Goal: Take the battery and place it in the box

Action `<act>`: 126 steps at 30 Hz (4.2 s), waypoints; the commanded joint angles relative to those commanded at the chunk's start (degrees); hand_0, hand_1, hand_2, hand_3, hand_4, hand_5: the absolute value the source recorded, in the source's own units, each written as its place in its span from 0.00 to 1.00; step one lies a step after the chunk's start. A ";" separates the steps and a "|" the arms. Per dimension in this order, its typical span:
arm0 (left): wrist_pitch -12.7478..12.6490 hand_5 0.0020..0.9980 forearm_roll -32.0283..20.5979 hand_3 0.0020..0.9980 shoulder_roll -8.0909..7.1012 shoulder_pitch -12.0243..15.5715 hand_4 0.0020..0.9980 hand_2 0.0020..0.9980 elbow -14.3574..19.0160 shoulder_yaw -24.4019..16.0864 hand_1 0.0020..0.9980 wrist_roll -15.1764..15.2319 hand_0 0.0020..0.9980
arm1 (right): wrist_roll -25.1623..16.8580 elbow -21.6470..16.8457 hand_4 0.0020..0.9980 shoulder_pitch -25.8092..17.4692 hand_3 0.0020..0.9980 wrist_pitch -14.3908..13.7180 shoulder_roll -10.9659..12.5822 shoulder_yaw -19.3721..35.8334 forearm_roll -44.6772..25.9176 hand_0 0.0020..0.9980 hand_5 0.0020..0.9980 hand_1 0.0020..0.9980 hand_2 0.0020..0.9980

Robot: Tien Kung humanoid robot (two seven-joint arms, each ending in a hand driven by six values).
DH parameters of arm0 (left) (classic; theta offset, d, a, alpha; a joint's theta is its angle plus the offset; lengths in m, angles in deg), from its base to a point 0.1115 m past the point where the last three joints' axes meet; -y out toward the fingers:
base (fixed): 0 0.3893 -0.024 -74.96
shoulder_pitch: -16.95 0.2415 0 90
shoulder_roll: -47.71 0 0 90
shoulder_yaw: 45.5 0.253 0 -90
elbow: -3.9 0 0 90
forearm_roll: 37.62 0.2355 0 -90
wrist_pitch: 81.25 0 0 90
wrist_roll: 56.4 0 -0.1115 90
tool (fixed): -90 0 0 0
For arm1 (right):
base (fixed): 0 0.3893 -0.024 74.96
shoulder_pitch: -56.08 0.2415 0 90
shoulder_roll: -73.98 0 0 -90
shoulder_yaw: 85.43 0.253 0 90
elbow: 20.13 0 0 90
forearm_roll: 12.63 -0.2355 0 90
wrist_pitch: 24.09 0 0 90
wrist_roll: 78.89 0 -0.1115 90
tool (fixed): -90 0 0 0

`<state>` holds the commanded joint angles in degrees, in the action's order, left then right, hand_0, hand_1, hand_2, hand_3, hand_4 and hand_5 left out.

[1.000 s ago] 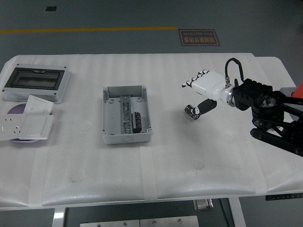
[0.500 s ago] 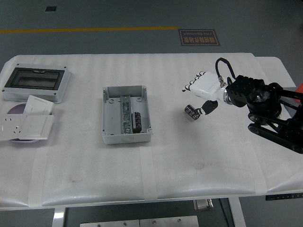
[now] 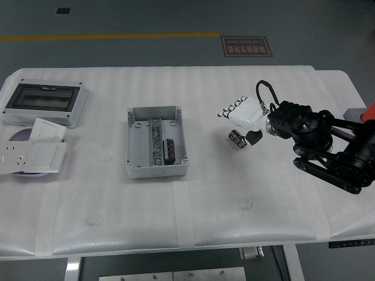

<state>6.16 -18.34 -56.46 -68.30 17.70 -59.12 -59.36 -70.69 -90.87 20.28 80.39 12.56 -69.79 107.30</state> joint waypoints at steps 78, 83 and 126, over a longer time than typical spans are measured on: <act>-0.07 0.31 0.14 0.65 0.09 -0.30 0.65 0.62 0.08 -0.62 0.67 0.18 0.67 | 12.64 -4.89 0.34 -1.74 0.68 -25.18 3.97 -10.57 -16.34 0.98 0.13 0.82 0.70; -0.06 0.32 -0.12 0.65 0.41 -0.01 0.66 0.62 0.04 -0.31 0.67 0.16 0.67 | 14.70 -11.04 0.35 -4.70 0.69 -31.59 2.14 -3.96 -17.88 0.98 0.14 0.82 0.70; -0.06 0.35 -0.98 0.65 0.96 0.46 0.67 0.62 -0.18 0.55 0.67 0.28 0.67 | 9.69 -12.50 0.86 -12.07 1.00 -42.57 -7.48 12.44 -24.82 1.00 0.56 1.00 1.00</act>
<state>6.10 -19.32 -55.50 -67.83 17.51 -58.57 -59.08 -61.00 -103.37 8.21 37.82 5.08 -57.35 82.48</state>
